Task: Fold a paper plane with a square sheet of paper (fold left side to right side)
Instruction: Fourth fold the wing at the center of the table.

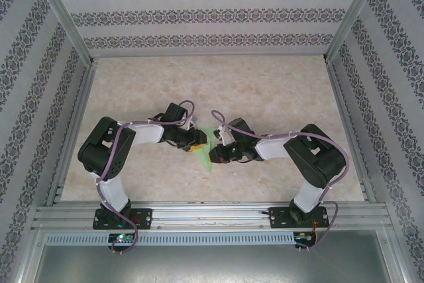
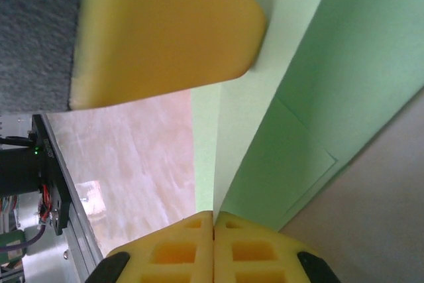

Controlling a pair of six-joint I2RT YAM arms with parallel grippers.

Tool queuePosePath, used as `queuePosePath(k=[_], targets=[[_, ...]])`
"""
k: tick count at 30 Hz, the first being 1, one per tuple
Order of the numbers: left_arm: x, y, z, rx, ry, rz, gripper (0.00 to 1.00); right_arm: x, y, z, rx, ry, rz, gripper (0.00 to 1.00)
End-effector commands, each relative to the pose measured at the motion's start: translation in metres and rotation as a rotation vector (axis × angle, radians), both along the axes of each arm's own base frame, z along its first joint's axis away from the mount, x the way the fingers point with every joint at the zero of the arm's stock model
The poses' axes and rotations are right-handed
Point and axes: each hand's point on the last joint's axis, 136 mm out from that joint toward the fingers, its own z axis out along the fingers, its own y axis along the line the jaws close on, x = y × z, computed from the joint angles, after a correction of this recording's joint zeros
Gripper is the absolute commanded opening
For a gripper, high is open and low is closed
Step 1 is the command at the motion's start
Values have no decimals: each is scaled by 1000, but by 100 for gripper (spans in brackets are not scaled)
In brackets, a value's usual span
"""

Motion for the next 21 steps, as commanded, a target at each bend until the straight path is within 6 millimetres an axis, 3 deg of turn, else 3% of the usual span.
queuePosePath(k=[1,14,21], targets=[[-14,18,-33,132,68,12,41,-3,-2,-3,11,28,2,11],[-14,18,-32,136,66,10,39,5,-13,31,98,-26,-54,36],[-15,17,-31,133,63,9,39,22,-13,37,143,-28,-104,38]])
